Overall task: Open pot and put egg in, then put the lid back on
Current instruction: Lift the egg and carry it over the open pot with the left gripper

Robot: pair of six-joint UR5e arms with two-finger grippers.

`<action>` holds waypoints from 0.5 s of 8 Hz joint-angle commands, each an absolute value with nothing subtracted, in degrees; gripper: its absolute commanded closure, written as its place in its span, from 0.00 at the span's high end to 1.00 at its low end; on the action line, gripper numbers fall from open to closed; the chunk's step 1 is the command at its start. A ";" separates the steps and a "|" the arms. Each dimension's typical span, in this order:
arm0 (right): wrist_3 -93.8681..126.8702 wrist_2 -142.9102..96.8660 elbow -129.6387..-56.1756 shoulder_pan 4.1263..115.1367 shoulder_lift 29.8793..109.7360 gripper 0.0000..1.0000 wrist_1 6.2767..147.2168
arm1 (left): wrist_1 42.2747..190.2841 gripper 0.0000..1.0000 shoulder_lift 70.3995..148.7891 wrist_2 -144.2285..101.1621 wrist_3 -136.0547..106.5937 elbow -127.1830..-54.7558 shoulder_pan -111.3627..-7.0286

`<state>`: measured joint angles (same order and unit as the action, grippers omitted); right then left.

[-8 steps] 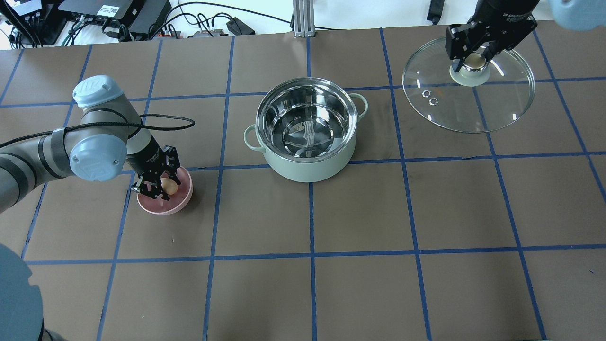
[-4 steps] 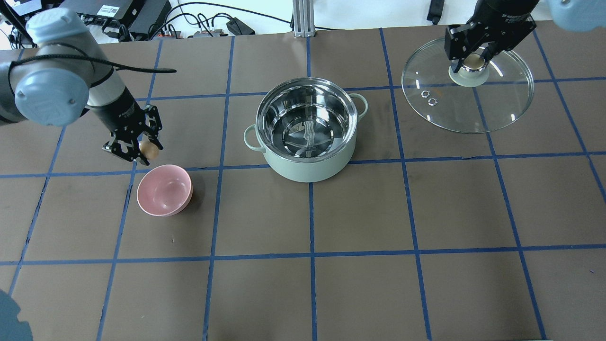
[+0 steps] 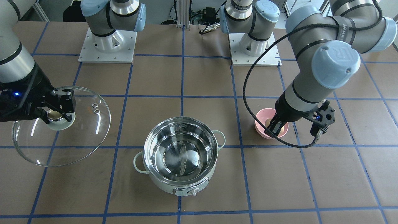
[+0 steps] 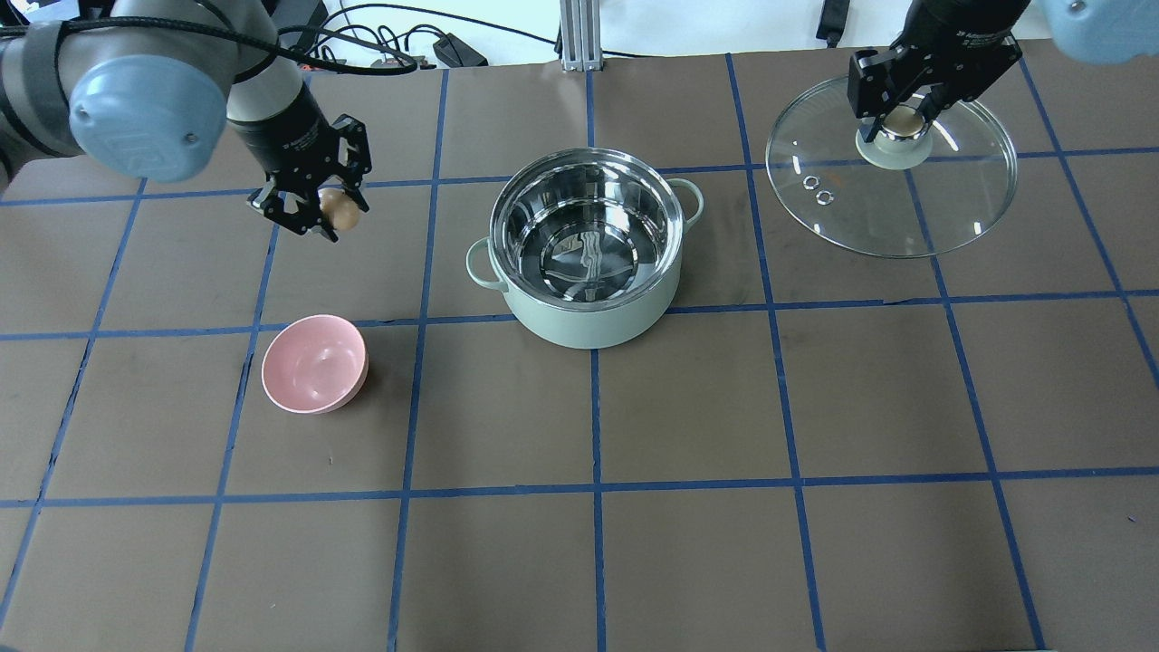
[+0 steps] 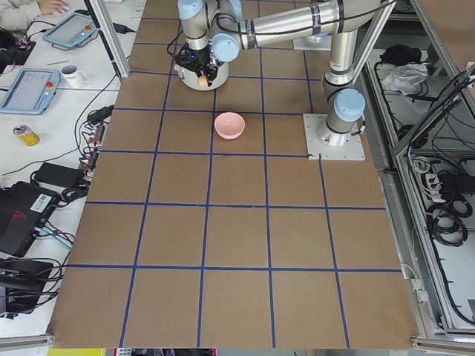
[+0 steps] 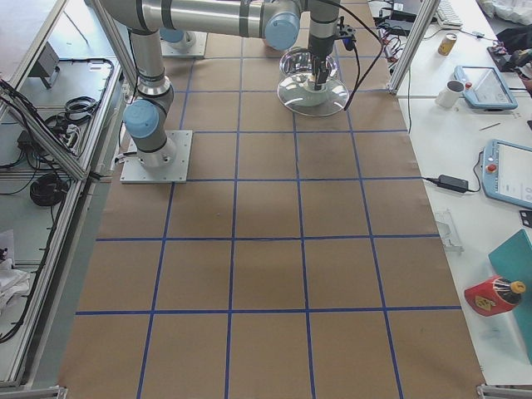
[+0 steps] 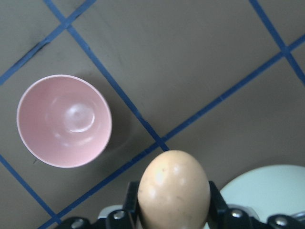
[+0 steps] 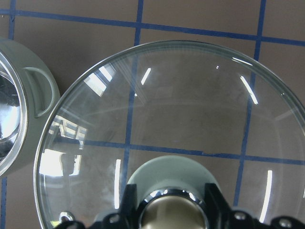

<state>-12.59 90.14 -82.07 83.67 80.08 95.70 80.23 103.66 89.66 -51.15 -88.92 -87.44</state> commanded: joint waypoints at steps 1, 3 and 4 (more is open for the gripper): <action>-12.57 89.82 -82.35 83.67 80.07 0.00 95.80 | 71.48 0.00 105.02 89.38 -48.08 -88.59 -97.26; -12.48 89.82 -82.44 83.67 79.72 0.00 95.80 | 65.16 0.00 108.44 88.86 -40.82 -87.55 -101.67; -12.48 89.82 -82.35 83.67 79.72 0.00 95.97 | 65.30 0.00 109.59 88.68 -40.61 -86.32 -103.34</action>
